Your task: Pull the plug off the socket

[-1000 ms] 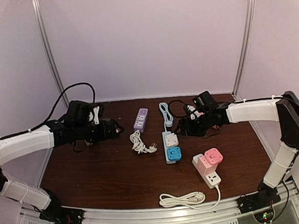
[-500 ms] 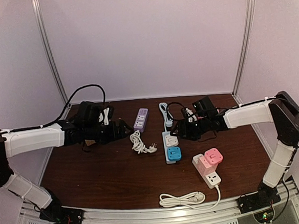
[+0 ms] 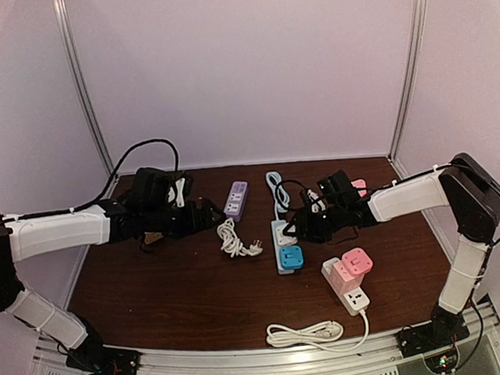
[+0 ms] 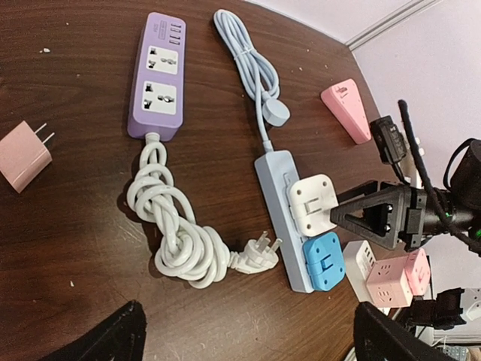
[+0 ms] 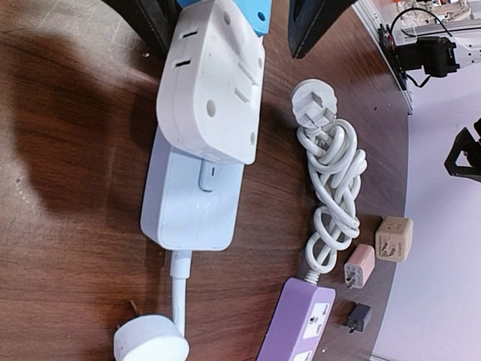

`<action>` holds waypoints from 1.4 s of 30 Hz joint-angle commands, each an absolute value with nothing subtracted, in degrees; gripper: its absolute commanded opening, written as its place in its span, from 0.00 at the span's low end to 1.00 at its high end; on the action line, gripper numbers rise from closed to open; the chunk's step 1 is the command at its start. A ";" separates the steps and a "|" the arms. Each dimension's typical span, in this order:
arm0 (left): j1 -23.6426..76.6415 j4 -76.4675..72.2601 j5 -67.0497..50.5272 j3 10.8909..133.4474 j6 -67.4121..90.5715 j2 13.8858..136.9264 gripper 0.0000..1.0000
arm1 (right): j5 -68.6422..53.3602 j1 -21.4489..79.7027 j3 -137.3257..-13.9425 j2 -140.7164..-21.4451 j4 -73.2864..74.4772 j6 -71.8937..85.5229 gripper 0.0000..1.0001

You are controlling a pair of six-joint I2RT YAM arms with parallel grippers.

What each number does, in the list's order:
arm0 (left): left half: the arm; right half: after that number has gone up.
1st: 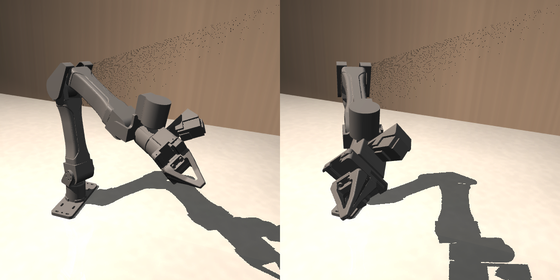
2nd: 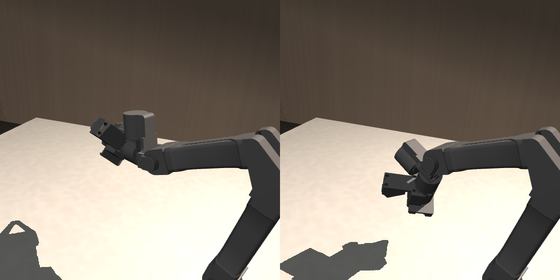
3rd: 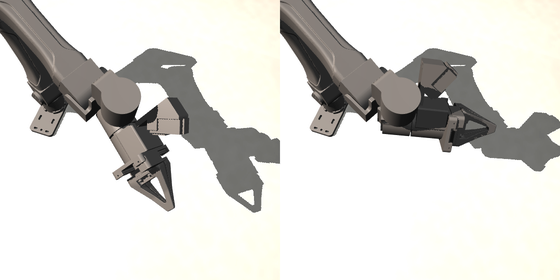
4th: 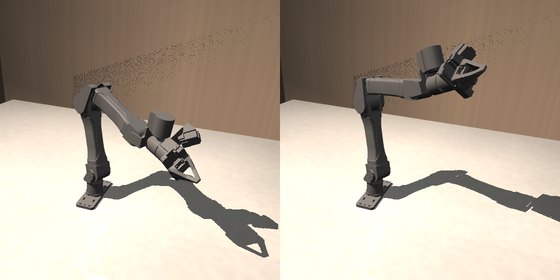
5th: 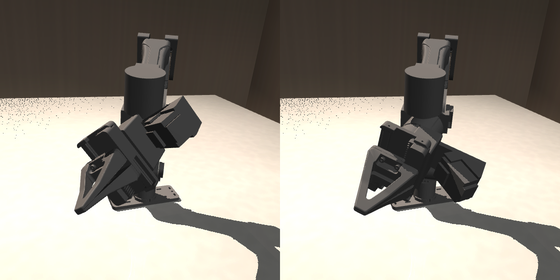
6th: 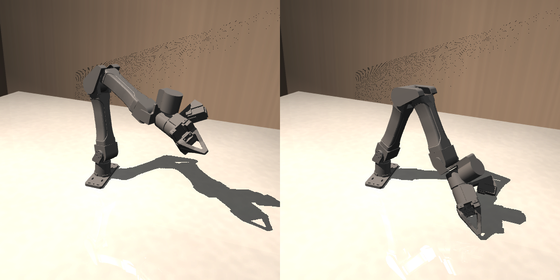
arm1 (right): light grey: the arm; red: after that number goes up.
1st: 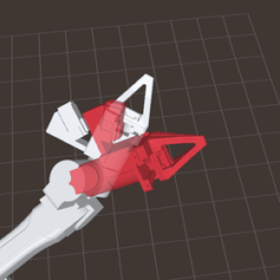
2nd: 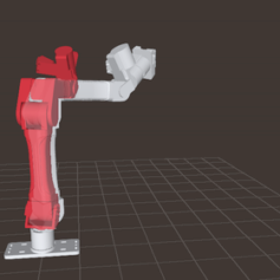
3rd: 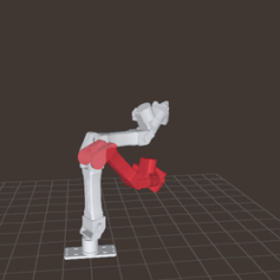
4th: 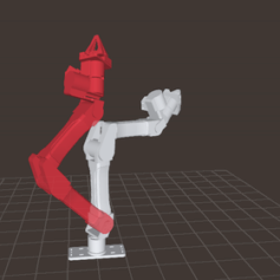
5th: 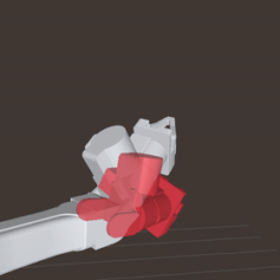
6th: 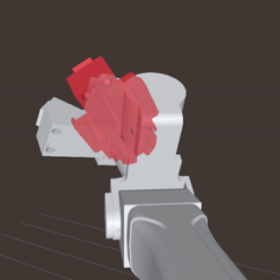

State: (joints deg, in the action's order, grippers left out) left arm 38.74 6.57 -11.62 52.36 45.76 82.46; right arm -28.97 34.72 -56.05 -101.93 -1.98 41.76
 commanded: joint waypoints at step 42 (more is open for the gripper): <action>39.56 -8.12 -23.09 66.92 58.64 108.07 0.88 | -35.75 35.93 -45.44 -97.60 -26.67 50.73 0.00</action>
State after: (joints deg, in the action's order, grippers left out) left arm 38.79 -5.56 -20.97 63.18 57.08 105.25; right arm -34.04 35.40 -46.37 -100.79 -20.16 49.98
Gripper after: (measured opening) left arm 0.893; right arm 0.171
